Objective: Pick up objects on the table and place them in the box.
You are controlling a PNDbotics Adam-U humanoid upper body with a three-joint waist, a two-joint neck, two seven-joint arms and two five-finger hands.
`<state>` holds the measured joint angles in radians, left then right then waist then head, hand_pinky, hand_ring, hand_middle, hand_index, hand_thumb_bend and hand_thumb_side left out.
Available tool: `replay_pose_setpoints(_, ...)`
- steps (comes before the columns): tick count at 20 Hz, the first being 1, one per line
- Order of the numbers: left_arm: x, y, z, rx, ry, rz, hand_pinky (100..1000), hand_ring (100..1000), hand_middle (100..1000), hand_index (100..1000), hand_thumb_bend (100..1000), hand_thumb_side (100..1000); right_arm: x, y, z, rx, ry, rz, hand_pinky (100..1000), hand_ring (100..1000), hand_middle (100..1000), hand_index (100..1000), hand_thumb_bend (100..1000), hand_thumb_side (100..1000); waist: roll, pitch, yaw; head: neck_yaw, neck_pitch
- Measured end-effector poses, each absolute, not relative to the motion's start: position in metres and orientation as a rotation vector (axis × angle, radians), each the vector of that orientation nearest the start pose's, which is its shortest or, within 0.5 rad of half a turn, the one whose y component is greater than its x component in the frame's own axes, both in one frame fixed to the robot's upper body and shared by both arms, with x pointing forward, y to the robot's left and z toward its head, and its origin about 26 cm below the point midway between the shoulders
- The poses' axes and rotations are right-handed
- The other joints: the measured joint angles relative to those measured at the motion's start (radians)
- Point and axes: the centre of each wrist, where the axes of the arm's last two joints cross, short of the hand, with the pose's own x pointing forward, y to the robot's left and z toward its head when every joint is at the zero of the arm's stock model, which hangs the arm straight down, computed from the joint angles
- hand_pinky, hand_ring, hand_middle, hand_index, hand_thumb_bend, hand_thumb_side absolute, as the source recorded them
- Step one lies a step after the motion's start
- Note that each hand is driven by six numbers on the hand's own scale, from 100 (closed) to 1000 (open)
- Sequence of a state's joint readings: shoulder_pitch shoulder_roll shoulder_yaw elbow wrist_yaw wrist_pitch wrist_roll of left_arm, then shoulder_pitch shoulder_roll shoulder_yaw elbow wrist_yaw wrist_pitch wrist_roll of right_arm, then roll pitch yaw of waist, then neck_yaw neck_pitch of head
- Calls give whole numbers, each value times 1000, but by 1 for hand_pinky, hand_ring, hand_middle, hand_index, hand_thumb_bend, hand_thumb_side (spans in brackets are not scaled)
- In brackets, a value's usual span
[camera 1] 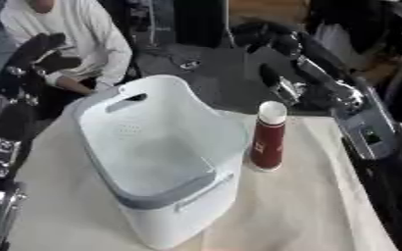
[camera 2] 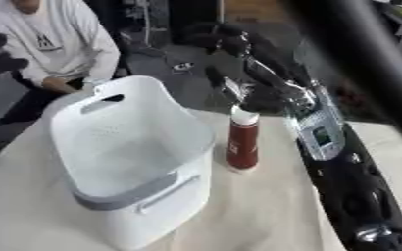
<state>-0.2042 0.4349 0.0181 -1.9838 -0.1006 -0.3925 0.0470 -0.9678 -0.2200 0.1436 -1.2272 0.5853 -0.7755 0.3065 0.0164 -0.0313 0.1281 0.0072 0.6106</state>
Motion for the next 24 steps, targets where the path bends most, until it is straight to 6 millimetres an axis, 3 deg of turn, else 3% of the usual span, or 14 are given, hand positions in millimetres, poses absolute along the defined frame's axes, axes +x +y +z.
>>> replay_pose_setpoints(9,291,290,182,317,-2539,-569,1000,779,922,1000,439,1000,478,-157,223,526,2564,-1859,929,881,954,937,140,1000,0,-2,8,-7,1)
replay_pose_setpoints(17,291,290,182,314,-2540,-566,1000,779,922,1000,439,1000,491,-174,228,767,2433,-1895,943,887,958,937,144,1000,-2,-5,8,-6,10)
replay_pose_setpoints(24,291,290,182,314,-2539,-566,1000,779,922,1000,441,1000,498,-194,216,857,2350,-1962,942,886,956,935,140,1000,-4,-8,3,1,10)
